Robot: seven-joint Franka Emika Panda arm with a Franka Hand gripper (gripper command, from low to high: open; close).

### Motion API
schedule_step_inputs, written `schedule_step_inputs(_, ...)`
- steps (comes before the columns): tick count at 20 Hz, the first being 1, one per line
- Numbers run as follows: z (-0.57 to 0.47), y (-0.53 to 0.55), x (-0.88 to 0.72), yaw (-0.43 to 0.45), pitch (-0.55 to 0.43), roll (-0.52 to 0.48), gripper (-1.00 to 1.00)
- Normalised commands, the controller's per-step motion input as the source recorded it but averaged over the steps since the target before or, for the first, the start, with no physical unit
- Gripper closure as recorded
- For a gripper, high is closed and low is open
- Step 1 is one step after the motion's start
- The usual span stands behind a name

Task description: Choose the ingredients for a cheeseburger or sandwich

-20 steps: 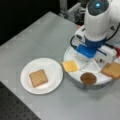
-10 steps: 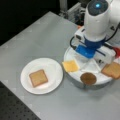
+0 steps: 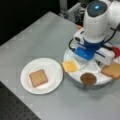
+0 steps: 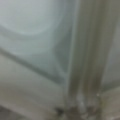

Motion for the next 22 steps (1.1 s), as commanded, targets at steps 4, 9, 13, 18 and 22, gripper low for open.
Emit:
schedule_step_inputs(4,-0.24,-0.23,-0.3,0.458,-0.204,0.053,-1.0)
schedule_step_inputs(9,-0.27,-0.19,-0.3,0.357,-0.261,0.041,-1.0)
schedule_step_inputs(13,-0.27,-0.2,-0.32,0.449,-0.193,0.119,-1.0)
schedule_step_inputs(18,-0.2,-0.26,-0.29,0.518,-0.055,0.095,-1.0)
schedule_step_inputs(22,-0.15,-0.32,-0.24,0.599,0.005,0.104,-1.0)
